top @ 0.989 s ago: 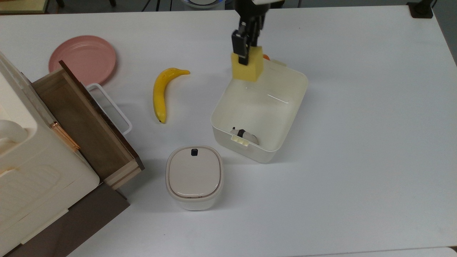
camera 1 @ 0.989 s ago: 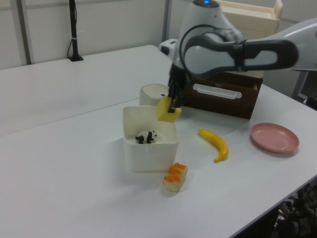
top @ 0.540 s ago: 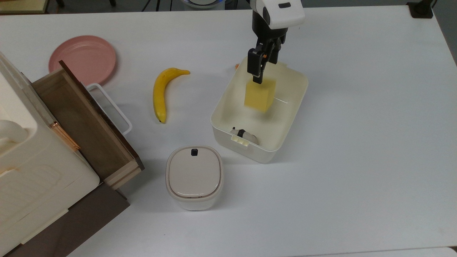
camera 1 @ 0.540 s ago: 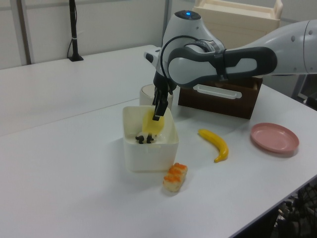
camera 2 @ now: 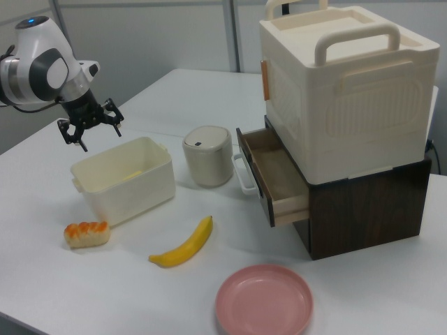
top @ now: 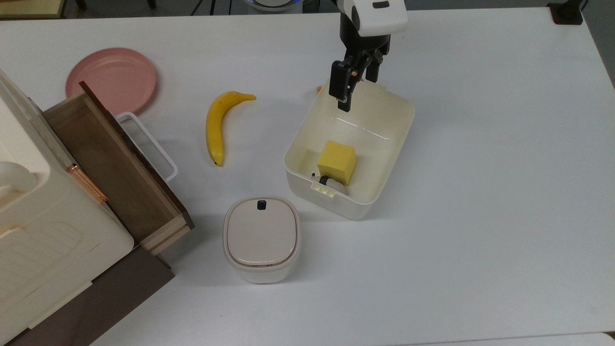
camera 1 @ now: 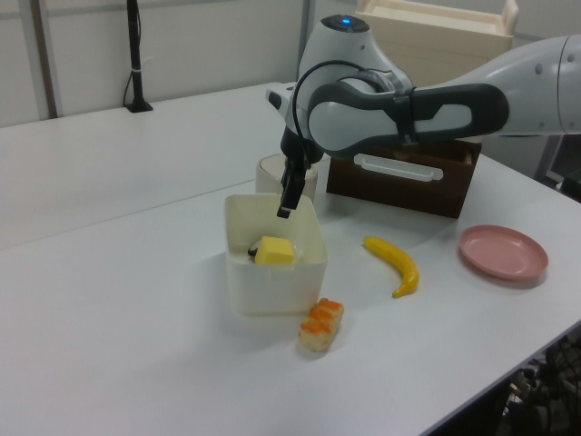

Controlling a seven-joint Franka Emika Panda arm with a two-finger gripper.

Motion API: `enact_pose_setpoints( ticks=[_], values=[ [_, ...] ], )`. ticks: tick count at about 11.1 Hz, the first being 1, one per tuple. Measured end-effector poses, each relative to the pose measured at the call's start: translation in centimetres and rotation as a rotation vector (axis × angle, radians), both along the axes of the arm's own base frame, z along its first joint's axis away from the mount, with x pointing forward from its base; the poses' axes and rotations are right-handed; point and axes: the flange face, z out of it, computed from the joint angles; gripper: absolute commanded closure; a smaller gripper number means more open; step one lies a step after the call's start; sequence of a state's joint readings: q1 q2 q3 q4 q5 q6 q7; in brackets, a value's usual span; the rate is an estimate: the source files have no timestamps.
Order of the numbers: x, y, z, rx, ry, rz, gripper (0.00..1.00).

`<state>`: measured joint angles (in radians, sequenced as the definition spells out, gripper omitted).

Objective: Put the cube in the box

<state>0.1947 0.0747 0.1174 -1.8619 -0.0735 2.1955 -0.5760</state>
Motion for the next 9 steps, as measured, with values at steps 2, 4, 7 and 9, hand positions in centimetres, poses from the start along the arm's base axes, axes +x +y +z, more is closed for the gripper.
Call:
enact_pose_setpoints(
  ticks=[2,4,7,9],
  values=[
    [-0.5,-0.6,0.9,0.04,0.021,-0.197,0.0],
    [-1.6,-1.8,2.8,0.044,0.079,-0.373,0.0],
    [-2.4,-5.3,6.5,0.045,0.141,-0.633,0.0],
    [-2.8,-7.1,8.0,0.068,0.141,-0.8,0.0]
  ],
)
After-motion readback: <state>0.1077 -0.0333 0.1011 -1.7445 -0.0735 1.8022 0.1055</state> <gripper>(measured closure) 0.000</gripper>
